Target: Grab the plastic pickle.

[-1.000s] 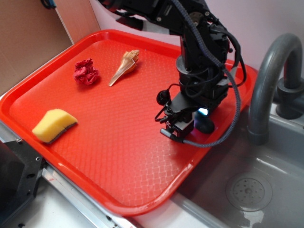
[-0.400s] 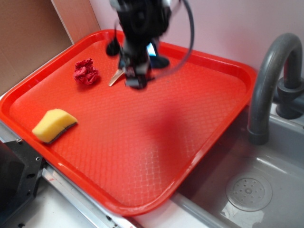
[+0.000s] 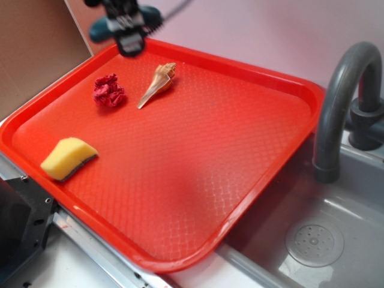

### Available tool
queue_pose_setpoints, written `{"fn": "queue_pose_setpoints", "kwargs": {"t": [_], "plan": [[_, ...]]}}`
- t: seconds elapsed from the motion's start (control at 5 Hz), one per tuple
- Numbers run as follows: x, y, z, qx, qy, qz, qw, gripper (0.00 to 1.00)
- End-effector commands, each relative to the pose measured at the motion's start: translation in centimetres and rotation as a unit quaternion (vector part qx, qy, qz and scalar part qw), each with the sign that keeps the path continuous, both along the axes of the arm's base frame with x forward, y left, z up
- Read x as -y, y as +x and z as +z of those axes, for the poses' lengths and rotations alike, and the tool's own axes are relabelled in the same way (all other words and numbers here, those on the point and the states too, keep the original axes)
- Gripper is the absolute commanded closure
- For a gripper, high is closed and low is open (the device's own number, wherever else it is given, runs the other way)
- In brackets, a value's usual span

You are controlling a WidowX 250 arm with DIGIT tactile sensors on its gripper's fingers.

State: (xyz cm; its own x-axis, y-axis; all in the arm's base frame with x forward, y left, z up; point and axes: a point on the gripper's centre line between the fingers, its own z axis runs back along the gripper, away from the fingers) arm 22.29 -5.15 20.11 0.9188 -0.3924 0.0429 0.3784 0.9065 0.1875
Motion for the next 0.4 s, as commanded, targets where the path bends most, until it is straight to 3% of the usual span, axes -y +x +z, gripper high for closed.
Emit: {"fn": "queue_pose_setpoints", "kwargs": {"t": [0.0,0.2], "plan": [[-0.40,-2.54,3.47,0.030,-0.141,0.253,0.957,1.00],[-0.12,-1.96,2.77,0.038,-0.156,0.315,0.936,1.00]]}}
